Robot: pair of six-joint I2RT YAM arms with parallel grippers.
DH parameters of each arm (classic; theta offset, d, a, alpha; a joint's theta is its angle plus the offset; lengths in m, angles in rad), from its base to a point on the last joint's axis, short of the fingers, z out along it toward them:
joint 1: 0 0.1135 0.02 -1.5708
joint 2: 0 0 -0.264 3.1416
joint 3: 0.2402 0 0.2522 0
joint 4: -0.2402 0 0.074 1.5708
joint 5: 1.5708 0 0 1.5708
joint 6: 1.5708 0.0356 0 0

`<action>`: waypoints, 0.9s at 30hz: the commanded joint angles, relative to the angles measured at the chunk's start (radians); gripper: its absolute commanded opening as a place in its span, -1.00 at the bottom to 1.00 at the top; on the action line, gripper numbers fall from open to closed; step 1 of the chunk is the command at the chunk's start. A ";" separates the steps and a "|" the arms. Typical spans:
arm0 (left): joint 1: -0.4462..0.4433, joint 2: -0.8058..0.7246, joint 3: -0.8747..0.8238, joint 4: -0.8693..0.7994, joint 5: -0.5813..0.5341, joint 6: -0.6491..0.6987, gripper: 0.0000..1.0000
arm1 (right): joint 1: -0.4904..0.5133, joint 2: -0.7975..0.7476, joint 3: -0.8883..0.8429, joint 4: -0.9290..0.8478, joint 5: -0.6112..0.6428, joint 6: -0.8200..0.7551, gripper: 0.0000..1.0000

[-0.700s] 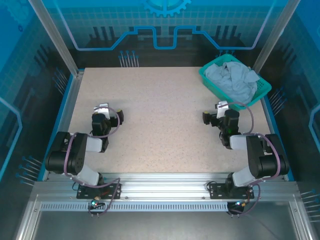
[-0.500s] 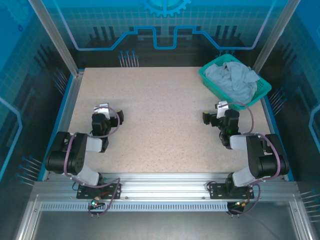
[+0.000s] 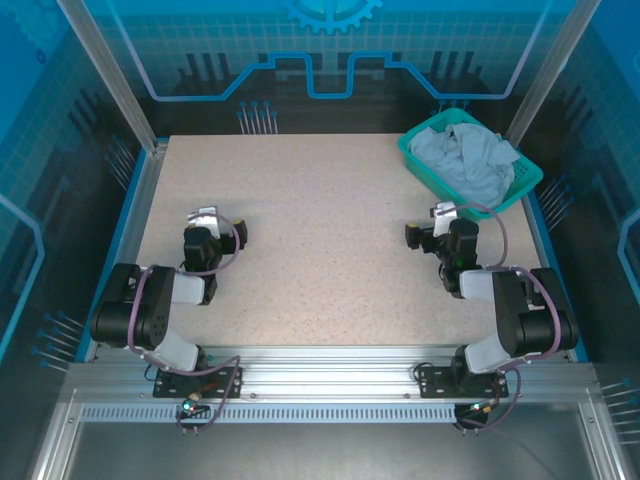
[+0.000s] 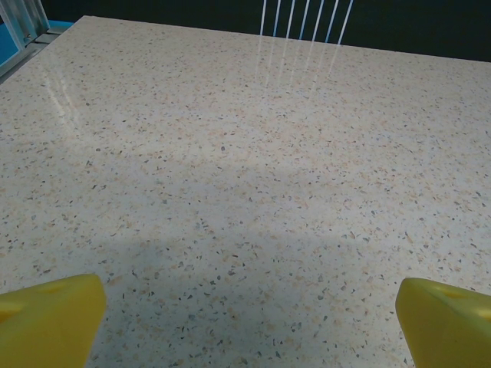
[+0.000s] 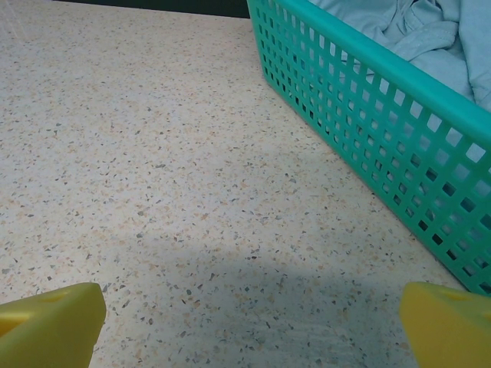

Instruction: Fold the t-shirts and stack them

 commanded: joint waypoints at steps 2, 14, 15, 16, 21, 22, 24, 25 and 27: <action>-0.016 -0.070 -0.074 0.117 -0.071 0.019 0.98 | 0.048 -0.100 0.050 -0.130 0.035 -0.042 1.00; -0.198 -0.456 0.344 -0.417 -0.304 -0.098 0.98 | 0.064 -0.301 0.859 -1.323 0.341 0.616 1.00; -0.196 -0.464 0.453 -0.627 -0.299 -0.186 0.98 | 0.034 -0.258 0.920 -1.379 0.345 0.667 1.00; -0.194 -0.463 0.557 -0.821 -0.305 -0.294 0.98 | -0.019 -0.208 0.981 -1.413 0.274 0.679 1.00; -0.086 -0.332 0.794 -1.014 0.033 -0.630 0.98 | -0.122 0.008 1.252 -1.542 0.081 0.626 0.85; -0.093 -0.277 0.870 -1.063 0.104 -0.629 0.98 | -0.122 0.061 1.313 -1.574 0.082 0.600 0.78; -0.114 -0.173 0.994 -1.134 0.259 -0.632 0.98 | -0.135 0.158 1.408 -1.622 0.073 0.574 0.73; -0.133 -0.120 1.045 -1.158 0.325 -0.640 0.98 | -0.151 0.207 1.445 -1.633 0.045 0.563 0.68; -0.178 -0.054 1.092 -1.174 0.389 -0.649 0.98 | -0.188 0.296 1.496 -1.637 -0.027 0.559 0.58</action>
